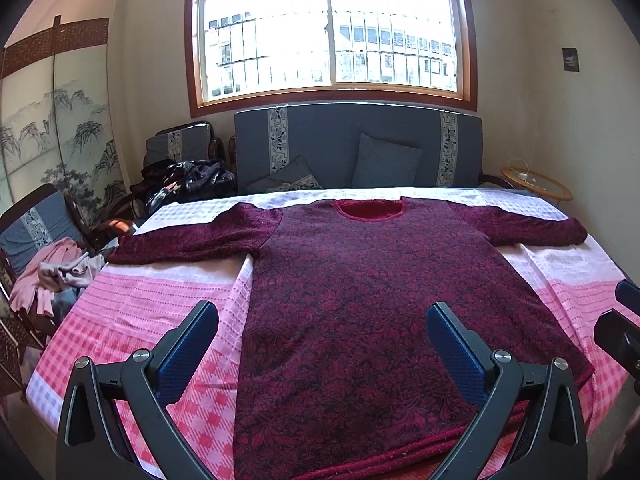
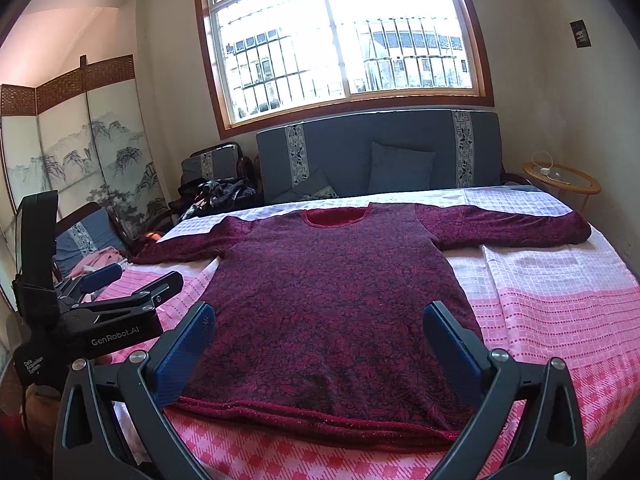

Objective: Fold small clothes

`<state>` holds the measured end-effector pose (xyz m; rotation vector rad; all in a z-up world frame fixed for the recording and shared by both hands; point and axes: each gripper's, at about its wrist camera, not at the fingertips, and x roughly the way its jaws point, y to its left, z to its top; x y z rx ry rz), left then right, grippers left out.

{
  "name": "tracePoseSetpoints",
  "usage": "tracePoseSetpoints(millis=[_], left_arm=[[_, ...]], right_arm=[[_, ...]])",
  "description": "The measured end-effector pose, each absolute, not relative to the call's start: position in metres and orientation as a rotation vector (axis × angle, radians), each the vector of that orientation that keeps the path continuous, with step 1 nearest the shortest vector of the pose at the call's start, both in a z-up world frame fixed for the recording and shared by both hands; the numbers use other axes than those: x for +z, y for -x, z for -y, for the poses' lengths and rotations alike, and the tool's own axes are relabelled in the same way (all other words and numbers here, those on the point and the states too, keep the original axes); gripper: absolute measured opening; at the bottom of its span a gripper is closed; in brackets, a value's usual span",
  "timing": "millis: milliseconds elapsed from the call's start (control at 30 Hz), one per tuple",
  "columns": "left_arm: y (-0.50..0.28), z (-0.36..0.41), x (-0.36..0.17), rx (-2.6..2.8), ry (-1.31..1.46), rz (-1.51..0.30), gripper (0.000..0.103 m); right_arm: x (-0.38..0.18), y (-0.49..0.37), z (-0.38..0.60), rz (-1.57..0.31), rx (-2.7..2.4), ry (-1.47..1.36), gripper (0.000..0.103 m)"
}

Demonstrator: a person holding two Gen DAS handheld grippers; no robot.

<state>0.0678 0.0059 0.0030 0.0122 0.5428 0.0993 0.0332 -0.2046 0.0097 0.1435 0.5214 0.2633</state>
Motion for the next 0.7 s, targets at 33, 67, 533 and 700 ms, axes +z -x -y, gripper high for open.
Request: tracePoseSetpoints(millis=[33, 67, 533, 700], left_arm=[[-0.070, -0.006, 0.003, 0.103, -0.013, -0.545, 0.103], [-0.073, -0.006, 0.002, 0.105, -0.014, -0.548, 0.103], [-0.114, 0.001, -0.015, 0.104, -0.031, -0.602, 0.103], [-0.135, -0.003, -0.028, 0.084, -0.003, -0.624, 0.103]], right_arm=[[0.010, -0.036, 0.205, -0.523, 0.264, -0.143, 0.103], [0.010, -0.039, 0.204, -0.525, 0.264, -0.141, 0.103], [-0.005, -0.084, 0.209, -0.579, 0.256, -0.154, 0.103], [-0.014, -0.105, 0.226, -0.603, 0.226, -0.166, 0.103]])
